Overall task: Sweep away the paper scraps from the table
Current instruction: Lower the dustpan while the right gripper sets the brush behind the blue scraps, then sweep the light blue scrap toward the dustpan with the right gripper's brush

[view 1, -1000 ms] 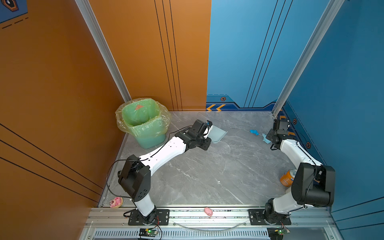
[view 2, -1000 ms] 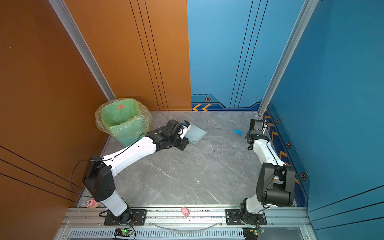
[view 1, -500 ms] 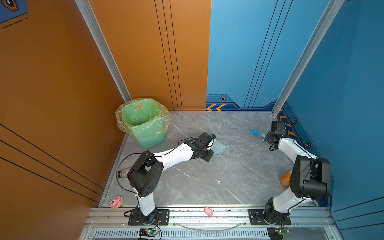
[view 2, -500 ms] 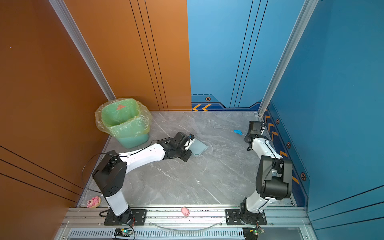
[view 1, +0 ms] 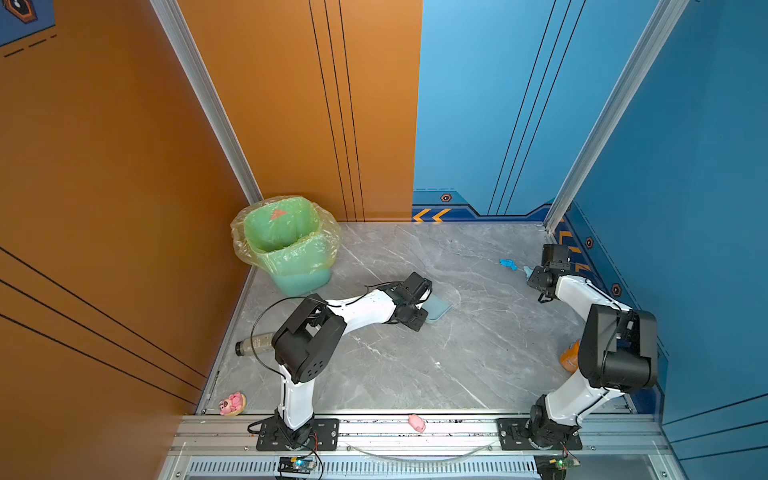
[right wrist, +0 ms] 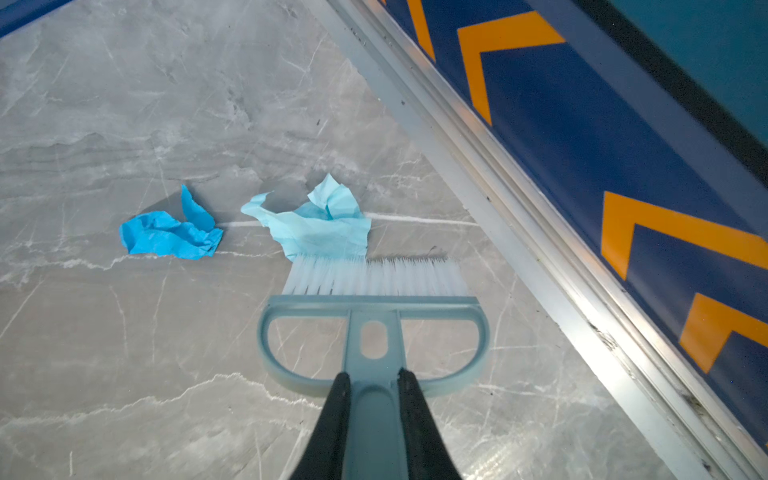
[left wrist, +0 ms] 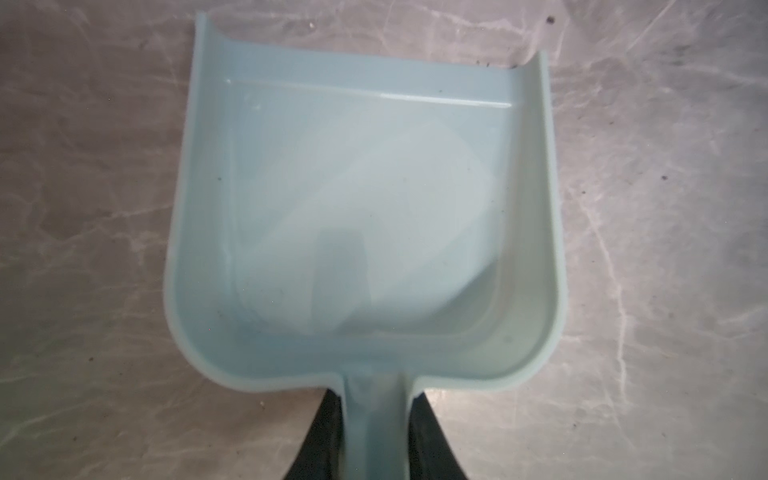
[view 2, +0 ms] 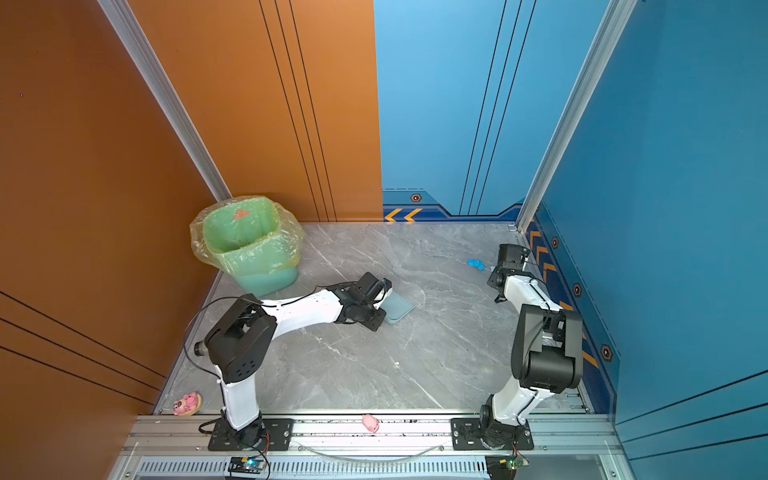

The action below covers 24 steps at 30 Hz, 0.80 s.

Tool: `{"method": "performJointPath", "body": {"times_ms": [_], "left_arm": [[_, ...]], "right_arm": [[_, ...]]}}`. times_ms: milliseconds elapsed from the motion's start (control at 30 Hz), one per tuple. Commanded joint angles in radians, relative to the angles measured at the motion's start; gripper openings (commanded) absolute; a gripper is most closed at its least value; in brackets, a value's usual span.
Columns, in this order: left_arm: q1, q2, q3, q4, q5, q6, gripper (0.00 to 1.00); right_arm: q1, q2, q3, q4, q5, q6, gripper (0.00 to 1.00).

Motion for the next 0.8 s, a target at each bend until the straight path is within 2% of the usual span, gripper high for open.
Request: {"method": "performJointPath", "body": {"times_ms": [0, 267, 500, 633, 767], "left_arm": [[-0.01, 0.021, 0.026, -0.055, -0.03, 0.004, 0.0], [-0.01, 0.038, 0.041, -0.077, -0.037, 0.006, 0.0], [-0.014, 0.047, 0.045, -0.078, -0.036, 0.016, 0.0], [-0.025, 0.052, 0.047, -0.078, -0.033, 0.034, 0.0], [-0.032, 0.046, 0.043, -0.078, -0.015, 0.044, 0.0]], "right_arm": [[0.009, -0.001, -0.019, -0.026, -0.047, -0.03, 0.0], [0.1, -0.117, -0.082, -0.125, -0.084, -0.04, 0.0], [0.269, -0.268, -0.134, -0.242, -0.14, -0.013, 0.0], [0.369, -0.292, -0.116, -0.274, -0.202, -0.008, 0.0], [0.414, -0.301, -0.078, -0.279, -0.232, -0.04, 0.0]]}}
